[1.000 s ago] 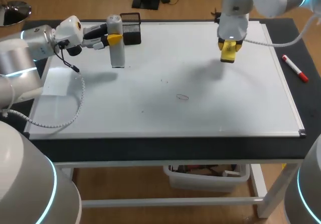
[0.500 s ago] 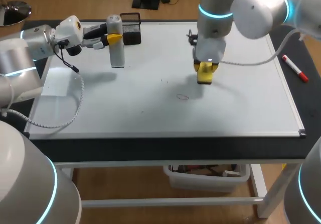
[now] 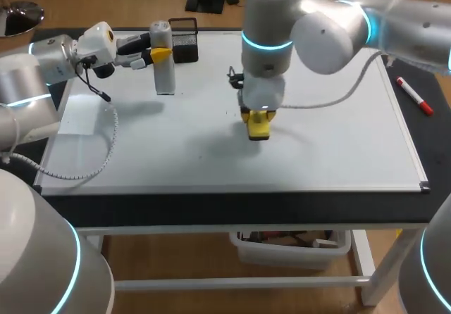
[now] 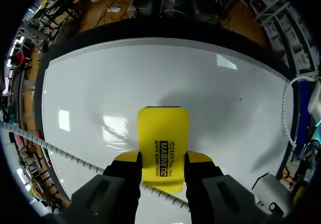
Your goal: Pick up the inspection probe, press it on each red-marked spot on the whiteboard one by one, put down the probe, pick up the eraser, and wipe off all the red marks.
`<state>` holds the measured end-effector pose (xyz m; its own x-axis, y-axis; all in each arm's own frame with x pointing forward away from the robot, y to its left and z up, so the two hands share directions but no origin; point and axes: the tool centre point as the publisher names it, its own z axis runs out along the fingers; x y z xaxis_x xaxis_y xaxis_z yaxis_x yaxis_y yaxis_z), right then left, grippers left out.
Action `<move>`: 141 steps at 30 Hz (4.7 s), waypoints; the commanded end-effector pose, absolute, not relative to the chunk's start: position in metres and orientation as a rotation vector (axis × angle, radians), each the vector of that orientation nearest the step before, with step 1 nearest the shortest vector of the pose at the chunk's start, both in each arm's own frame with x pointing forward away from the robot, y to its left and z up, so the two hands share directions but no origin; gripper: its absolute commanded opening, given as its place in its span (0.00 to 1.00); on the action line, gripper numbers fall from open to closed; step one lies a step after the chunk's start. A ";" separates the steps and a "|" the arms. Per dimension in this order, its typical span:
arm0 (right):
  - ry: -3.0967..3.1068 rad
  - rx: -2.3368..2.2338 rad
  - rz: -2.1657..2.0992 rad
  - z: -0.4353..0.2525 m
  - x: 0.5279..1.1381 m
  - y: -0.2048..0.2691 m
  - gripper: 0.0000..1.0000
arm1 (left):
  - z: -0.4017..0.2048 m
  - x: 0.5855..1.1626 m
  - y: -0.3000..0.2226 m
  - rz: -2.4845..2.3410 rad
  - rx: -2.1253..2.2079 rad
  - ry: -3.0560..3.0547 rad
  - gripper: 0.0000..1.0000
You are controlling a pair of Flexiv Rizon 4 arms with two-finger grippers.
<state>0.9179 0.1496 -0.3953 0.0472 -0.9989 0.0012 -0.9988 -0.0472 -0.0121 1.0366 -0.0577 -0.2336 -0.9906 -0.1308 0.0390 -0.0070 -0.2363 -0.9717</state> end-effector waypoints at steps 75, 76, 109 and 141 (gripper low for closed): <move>2.310 -2.133 -0.118 -0.398 0.932 0.085 0.00 | -0.233 1.035 -0.058 -2.401 -0.173 1.886 0.00; 2.310 -2.133 -0.118 -0.398 0.932 0.085 0.00 | -0.233 1.035 -0.058 -2.401 -0.173 1.886 0.00; 2.224 -2.212 -0.141 -0.397 1.032 0.086 0.00 | -0.233 1.035 -0.058 -2.401 -0.173 1.886 0.00; 2.233 -2.263 -0.045 -0.406 1.220 0.104 0.00 | -0.233 1.035 -0.058 -2.401 -0.173 1.886 0.00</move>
